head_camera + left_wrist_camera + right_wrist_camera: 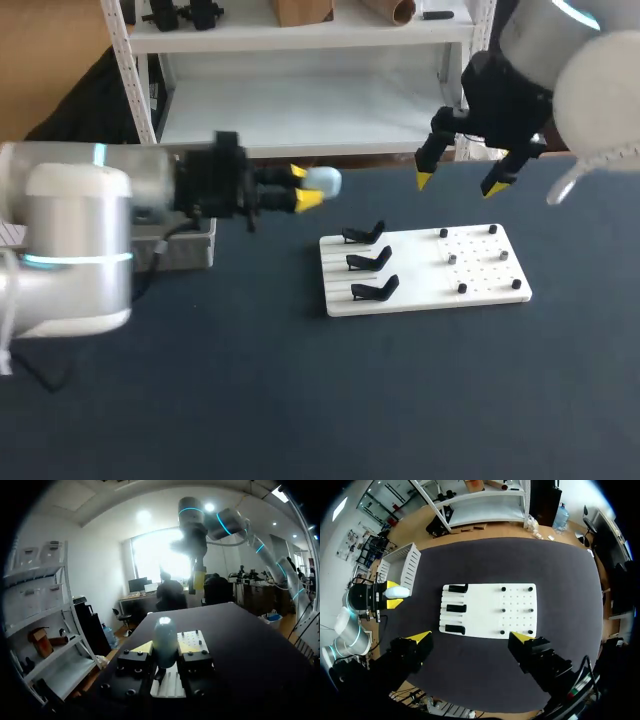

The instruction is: Pick up each earbud case from the left stands, insert the matching earbuds, close the lid, and place the case in the box.

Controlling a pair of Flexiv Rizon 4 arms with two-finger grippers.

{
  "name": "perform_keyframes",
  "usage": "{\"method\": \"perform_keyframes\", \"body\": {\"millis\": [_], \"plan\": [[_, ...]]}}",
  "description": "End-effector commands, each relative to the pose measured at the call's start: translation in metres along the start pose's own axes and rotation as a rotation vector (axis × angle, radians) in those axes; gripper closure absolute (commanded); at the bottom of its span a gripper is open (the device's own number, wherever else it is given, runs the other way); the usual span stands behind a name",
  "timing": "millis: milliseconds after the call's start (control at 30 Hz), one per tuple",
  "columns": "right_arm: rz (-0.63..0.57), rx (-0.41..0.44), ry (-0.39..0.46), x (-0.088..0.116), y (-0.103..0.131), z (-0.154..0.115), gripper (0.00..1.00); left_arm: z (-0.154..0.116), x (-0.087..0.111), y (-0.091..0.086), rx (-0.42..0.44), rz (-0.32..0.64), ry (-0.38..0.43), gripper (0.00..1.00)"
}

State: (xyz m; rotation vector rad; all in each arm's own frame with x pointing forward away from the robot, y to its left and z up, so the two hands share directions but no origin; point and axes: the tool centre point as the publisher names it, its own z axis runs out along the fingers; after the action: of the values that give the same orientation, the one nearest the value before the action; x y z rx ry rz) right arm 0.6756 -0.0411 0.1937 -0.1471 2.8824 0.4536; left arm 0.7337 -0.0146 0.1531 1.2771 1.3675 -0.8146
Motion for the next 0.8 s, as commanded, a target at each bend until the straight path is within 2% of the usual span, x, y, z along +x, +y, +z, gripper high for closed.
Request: {"method": "perform_keyframes", "body": {"millis": [33,267,400,633,800], "plan": [[0.002,0.004,-0.078,0.005,0.0,0.0,0.0,-0.079,-0.006,-0.002,-0.267,-0.027,0.037,1.0],[0.002,0.004,-0.078,0.005,0.0,0.0,0.0,-0.122,0.018,0.033,-0.394,-0.132,0.111,1.0],[0.002,0.004,-0.078,0.005,0.0,0.0,0.0,-0.146,0.045,0.059,-0.468,-0.229,0.144,1.0],[0.002,0.004,-0.078,0.005,0.0,0.0,0.0,-0.169,0.085,0.1,-0.529,-0.323,0.205,1.0],[0.002,0.004,-0.078,0.005,0.0,0.0,0.0,-0.185,0.102,0.12,-0.529,-0.35,0.233,1.0]]}}
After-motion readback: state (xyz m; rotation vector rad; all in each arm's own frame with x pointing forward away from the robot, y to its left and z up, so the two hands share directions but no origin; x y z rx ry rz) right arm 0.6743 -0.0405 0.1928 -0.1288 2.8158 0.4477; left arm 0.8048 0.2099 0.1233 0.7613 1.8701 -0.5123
